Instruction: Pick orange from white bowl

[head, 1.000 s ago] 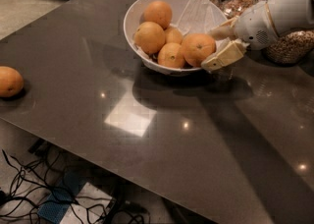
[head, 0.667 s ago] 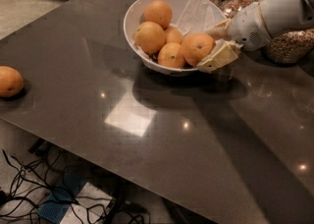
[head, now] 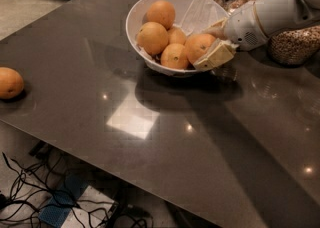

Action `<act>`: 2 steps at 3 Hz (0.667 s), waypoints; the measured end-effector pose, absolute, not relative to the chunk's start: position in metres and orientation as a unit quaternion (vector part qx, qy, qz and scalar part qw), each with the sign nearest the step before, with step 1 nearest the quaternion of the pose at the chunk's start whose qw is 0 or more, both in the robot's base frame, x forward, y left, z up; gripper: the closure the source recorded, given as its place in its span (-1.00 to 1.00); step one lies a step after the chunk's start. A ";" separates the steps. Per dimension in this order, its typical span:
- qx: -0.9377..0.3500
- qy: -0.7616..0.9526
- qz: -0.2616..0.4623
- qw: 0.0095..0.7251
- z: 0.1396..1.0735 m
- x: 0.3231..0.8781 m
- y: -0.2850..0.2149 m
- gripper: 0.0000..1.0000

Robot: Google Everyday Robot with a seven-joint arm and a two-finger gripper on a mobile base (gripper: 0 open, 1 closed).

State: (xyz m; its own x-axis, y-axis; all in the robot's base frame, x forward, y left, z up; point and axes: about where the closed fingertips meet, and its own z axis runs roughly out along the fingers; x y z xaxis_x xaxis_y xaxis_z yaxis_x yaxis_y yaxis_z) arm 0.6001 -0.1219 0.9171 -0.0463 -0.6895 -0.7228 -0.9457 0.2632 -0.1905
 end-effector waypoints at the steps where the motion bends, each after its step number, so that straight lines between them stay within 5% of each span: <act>1: -0.582 0.702 0.172 0.372 0.917 0.600 -0.122 0.50; 2: -0.577 0.698 0.186 0.380 0.920 0.600 -0.124 0.95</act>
Offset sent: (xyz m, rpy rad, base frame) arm -0.0012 -0.0091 0.0091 0.0816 0.0030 0.0039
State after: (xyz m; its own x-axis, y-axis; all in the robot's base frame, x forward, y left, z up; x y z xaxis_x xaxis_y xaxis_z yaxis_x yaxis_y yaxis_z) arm 0.5996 -0.1236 0.9200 -0.0448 -0.6644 -0.7460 -0.9477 0.2645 -0.1787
